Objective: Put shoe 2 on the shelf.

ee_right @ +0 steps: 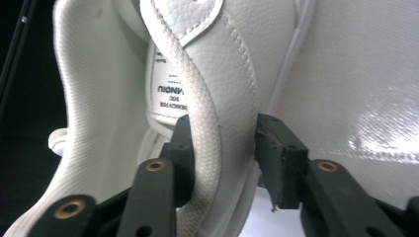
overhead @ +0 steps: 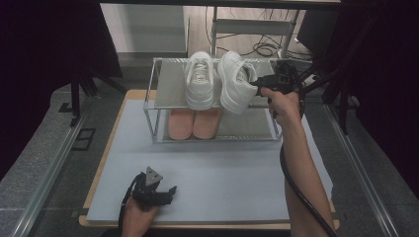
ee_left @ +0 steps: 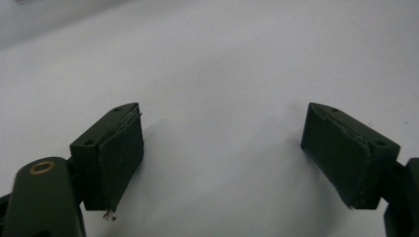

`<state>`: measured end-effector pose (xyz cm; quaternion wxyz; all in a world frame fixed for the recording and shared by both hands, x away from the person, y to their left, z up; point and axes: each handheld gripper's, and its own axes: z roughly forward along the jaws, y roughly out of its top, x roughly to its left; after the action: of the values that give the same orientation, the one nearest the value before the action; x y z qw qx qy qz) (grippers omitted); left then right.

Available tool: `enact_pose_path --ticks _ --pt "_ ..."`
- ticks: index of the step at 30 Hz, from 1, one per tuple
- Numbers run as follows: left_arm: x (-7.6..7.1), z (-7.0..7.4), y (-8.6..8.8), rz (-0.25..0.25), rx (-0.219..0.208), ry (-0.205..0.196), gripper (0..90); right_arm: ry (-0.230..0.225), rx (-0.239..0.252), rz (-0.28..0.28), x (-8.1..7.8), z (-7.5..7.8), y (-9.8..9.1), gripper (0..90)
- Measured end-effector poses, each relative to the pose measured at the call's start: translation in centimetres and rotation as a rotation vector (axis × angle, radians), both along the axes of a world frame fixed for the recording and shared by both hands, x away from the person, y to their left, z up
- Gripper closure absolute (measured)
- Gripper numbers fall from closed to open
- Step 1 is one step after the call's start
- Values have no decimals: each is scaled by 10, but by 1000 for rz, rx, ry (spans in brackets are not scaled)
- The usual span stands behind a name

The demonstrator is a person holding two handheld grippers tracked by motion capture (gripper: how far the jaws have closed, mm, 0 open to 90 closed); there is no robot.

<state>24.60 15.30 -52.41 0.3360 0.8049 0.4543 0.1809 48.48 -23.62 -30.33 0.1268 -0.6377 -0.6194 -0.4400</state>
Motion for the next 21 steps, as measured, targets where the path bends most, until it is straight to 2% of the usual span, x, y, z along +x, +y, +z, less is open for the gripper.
enact_pose_path --ticks 3,5,7,8,10,12,15,17,21 --pt "0 0 0 0 0 -1 164 -26 -14 6 0 2 6 558" --pt "0 0 0 -1 1 -1 165 -51 -16 14 0 2 9 486" --pt "0 0 0 -1 1 -1 165 -70 69 36 1 2 11 451" --pt "0 0 0 -1 1 -1 165 -74 93 40 1 2 12 453" --pt "0 0 0 -1 1 -1 165 -100 29 41 0 4 14 454" --pt "0 0 0 -2 1 0 166 -118 55 50 -1 4 12 453" --pt "0 0 0 -5 5 -2 166 -156 53 53 -3 3 6 443" --pt "0 0 0 -1 0 -3 166 -182 76 55 -5 2 0 450" --pt "0 0 0 0 0 -3 166 -243 80 65 -11 4 -10 466"
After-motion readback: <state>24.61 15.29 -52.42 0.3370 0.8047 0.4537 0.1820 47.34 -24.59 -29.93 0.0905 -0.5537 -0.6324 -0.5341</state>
